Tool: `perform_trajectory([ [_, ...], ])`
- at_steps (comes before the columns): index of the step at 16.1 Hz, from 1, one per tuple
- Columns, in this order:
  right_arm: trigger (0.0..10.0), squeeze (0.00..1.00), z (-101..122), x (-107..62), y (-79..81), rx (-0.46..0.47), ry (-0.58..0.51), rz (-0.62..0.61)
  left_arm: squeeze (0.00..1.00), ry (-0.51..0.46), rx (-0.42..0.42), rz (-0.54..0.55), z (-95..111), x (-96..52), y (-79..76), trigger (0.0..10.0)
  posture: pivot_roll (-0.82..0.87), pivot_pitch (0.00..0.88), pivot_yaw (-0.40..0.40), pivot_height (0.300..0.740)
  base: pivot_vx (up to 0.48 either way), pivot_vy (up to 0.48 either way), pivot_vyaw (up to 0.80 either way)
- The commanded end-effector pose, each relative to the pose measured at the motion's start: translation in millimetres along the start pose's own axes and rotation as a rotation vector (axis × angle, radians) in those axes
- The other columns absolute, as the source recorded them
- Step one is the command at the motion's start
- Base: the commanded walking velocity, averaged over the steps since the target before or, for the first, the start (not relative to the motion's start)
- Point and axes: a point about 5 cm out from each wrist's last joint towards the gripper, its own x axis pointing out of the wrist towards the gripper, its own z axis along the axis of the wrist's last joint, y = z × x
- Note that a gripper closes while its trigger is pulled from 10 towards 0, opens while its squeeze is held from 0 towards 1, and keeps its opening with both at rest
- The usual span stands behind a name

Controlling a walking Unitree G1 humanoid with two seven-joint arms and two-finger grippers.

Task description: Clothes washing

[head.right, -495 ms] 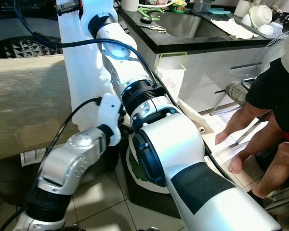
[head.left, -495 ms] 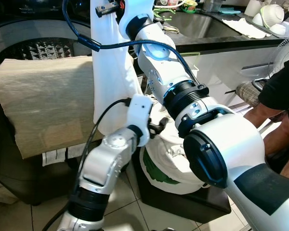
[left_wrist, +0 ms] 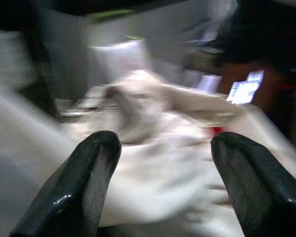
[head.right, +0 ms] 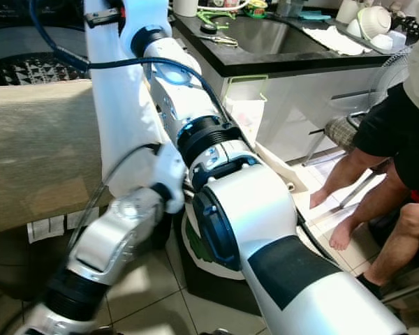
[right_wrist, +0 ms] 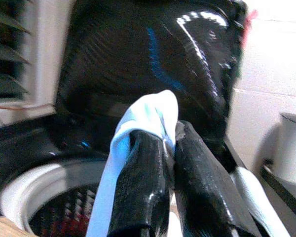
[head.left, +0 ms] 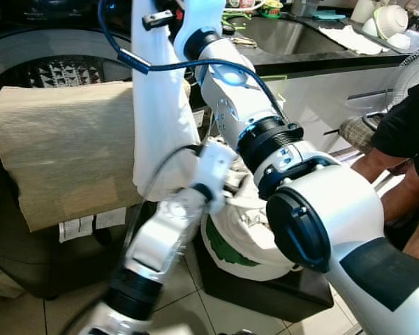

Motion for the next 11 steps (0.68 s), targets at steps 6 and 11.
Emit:
perform_trajectory([
  [6, 10.0, 0.00, -35, -54.6, 27.7, 0.038, -0.098, 0.202, 0.00, -0.031, -0.039, 0.315, -11, -17.9, 69.3, 10.0, 0.12, 0.000, -0.112, 0.740, 0.000, 0.000, 0.00],
  [11, 10.0, 0.00, -41, -73.2, 19.0, 0.060, -0.063, 0.115, 0.00, -0.091, -0.205, 0.230, 7, -9.1, 56.4, 10.0, 0.10, 0.000, -0.078, 0.740, 0.000, 0.000, 0.00],
])
